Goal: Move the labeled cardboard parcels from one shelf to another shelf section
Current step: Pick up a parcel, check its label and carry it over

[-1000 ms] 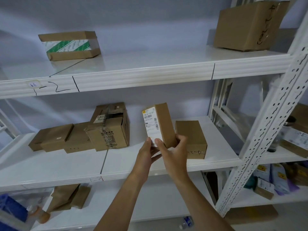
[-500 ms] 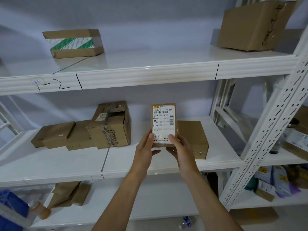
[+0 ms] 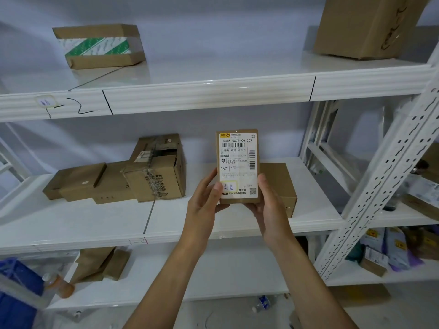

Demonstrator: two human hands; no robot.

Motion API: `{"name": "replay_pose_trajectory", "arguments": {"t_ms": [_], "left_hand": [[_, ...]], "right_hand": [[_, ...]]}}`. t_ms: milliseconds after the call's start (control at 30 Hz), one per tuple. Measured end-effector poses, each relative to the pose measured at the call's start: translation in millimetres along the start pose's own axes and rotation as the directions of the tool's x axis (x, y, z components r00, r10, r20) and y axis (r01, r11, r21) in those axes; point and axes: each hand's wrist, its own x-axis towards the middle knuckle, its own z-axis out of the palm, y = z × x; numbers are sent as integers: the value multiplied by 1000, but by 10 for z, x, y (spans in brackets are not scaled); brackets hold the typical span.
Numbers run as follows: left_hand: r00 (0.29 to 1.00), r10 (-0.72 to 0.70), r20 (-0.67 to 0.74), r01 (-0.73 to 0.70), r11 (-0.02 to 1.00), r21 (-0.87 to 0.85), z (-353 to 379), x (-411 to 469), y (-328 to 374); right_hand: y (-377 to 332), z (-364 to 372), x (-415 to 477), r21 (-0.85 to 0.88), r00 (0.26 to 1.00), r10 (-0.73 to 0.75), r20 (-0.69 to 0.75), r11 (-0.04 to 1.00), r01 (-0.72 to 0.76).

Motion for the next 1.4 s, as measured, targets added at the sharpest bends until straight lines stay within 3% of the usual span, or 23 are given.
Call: {"name": "replay_pose_trajectory", "arguments": {"t_ms": [367,1400], "left_hand": [[994,111,-6,-111,987,-113,-4,-328,237],[996,90,-27,-92,990,-108,-86,-253,189]], "right_hand": [[-311,88,-304,64,985,-148,85,988,143],[-166,142,-212,68,986,-137,96,989,131]]}}
